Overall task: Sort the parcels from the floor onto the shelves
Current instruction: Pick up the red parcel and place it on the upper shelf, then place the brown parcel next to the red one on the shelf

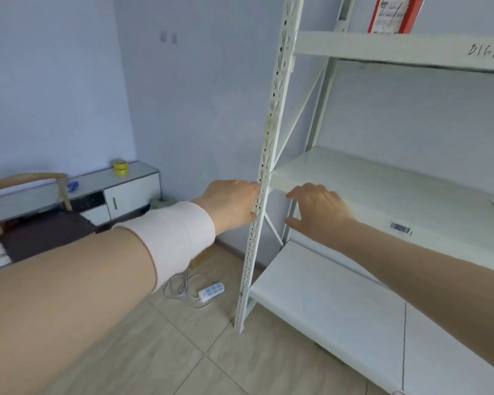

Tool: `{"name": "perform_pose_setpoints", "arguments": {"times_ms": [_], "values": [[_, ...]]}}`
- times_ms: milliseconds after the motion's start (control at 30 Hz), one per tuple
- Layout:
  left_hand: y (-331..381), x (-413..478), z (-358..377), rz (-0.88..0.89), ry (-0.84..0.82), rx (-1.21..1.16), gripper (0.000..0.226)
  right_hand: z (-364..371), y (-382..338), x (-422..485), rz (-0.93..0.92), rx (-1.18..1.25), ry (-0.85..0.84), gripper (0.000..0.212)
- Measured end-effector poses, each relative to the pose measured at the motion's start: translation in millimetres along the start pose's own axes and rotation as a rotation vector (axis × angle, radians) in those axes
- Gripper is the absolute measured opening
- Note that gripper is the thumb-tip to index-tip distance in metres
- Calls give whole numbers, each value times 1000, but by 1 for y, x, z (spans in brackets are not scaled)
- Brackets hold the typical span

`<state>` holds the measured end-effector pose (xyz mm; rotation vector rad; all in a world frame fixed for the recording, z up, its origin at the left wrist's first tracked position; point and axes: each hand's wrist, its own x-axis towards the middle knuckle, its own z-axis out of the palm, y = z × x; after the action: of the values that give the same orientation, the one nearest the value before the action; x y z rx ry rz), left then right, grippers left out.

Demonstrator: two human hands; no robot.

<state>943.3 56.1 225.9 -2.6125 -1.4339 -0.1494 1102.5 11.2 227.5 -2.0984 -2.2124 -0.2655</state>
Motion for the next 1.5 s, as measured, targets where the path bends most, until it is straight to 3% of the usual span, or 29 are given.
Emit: {"name": "perform_pose_setpoints", "arguments": {"times_ms": [133, 233, 467, 933, 1300, 1500], "values": [[19, -61, 42, -64, -62, -12, 32, 44, -30, -46, -79, 64, -73, 52], [31, -118, 63, -100, -112, 16, 38, 71, -52, -88, -102, 98, -152, 44], [41, -262, 98, -280, -227, -1, 37, 104, -125, -186, -248, 106, -249, 48], [45, -599, 156, -819, -446, -404, 43, 168, -334, -387, -511, 152, -537, 51], [37, -749, 117, -1211, -318, -479, 46, 164, -461, -476, -778, 291, -610, 49], [6, -833, 63, -1328, -190, -426, 49, 128, -542, -516, -770, 499, -659, 46]]}}
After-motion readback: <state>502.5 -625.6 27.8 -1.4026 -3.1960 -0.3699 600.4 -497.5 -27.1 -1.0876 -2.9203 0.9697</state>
